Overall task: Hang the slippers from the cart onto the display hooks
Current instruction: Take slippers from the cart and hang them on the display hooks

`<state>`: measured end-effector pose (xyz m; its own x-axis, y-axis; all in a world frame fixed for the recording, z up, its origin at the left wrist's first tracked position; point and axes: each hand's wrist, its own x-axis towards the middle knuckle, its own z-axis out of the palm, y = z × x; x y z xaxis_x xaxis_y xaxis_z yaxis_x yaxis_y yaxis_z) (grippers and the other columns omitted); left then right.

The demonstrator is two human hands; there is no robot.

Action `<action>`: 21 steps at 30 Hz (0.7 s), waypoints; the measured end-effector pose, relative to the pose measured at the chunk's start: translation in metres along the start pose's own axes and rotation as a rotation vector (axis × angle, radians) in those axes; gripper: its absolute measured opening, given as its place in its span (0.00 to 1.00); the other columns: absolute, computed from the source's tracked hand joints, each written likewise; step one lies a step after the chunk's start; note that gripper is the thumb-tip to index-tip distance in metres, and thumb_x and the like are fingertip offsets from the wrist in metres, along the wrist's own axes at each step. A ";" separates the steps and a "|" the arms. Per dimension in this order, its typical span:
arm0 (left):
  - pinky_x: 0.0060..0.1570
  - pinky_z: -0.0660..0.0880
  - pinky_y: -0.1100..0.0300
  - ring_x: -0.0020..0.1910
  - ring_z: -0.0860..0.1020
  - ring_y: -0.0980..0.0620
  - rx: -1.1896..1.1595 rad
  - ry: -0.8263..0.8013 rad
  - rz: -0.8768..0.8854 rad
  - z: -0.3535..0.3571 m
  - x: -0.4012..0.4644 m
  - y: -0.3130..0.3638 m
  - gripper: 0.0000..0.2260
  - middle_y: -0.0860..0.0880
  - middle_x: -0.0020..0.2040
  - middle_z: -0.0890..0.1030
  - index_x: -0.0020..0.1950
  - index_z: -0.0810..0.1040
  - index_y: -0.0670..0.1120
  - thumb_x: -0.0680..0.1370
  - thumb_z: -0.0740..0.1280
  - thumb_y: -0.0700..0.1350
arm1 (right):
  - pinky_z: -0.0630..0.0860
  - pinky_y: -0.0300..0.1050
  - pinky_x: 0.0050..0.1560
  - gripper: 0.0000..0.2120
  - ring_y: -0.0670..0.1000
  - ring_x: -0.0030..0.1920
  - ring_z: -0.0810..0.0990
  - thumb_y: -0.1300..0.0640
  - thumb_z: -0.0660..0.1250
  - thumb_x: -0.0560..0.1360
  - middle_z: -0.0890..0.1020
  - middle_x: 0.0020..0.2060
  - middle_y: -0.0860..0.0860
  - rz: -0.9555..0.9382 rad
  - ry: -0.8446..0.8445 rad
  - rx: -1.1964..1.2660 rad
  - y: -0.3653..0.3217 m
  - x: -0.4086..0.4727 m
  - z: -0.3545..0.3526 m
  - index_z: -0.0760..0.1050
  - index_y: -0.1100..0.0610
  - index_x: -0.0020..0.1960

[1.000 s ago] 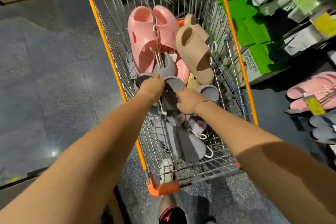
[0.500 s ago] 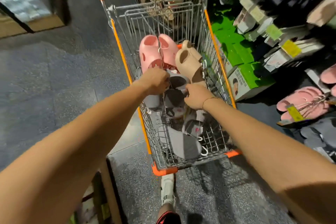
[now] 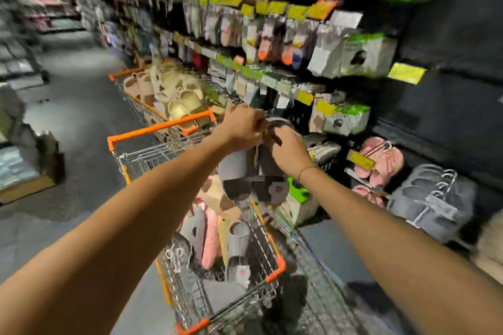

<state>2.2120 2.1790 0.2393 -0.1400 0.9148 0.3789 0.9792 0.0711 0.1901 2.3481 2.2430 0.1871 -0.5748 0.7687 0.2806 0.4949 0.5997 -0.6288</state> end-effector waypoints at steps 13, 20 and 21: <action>0.49 0.60 0.50 0.48 0.75 0.42 -0.507 0.518 0.419 -0.143 0.075 0.408 0.13 0.55 0.34 0.69 0.40 0.72 0.47 0.84 0.59 0.50 | 0.64 0.57 0.56 0.14 0.57 0.54 0.70 0.49 0.56 0.82 0.72 0.44 0.51 -0.036 0.827 -0.406 0.008 -0.165 -0.390 0.68 0.52 0.39; 0.44 0.66 0.51 0.39 0.75 0.45 -0.722 0.651 0.695 -0.226 0.069 0.573 0.12 0.55 0.33 0.72 0.36 0.71 0.51 0.80 0.57 0.49 | 0.63 0.57 0.61 0.18 0.57 0.55 0.69 0.53 0.61 0.79 0.69 0.38 0.47 0.043 1.088 -0.393 -0.024 -0.249 -0.549 0.64 0.50 0.31; 0.44 0.68 0.51 0.39 0.74 0.47 -0.766 0.660 0.723 -0.237 0.068 0.588 0.12 0.56 0.33 0.73 0.36 0.71 0.53 0.79 0.57 0.49 | 0.63 0.56 0.60 0.17 0.57 0.54 0.70 0.54 0.62 0.79 0.68 0.35 0.46 0.043 1.122 -0.385 -0.029 -0.255 -0.569 0.67 0.52 0.31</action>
<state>2.7437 2.1893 0.5916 0.1307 0.2567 0.9576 0.5556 -0.8190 0.1437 2.8513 2.1559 0.5461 0.2448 0.4400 0.8640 0.7736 0.4486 -0.4476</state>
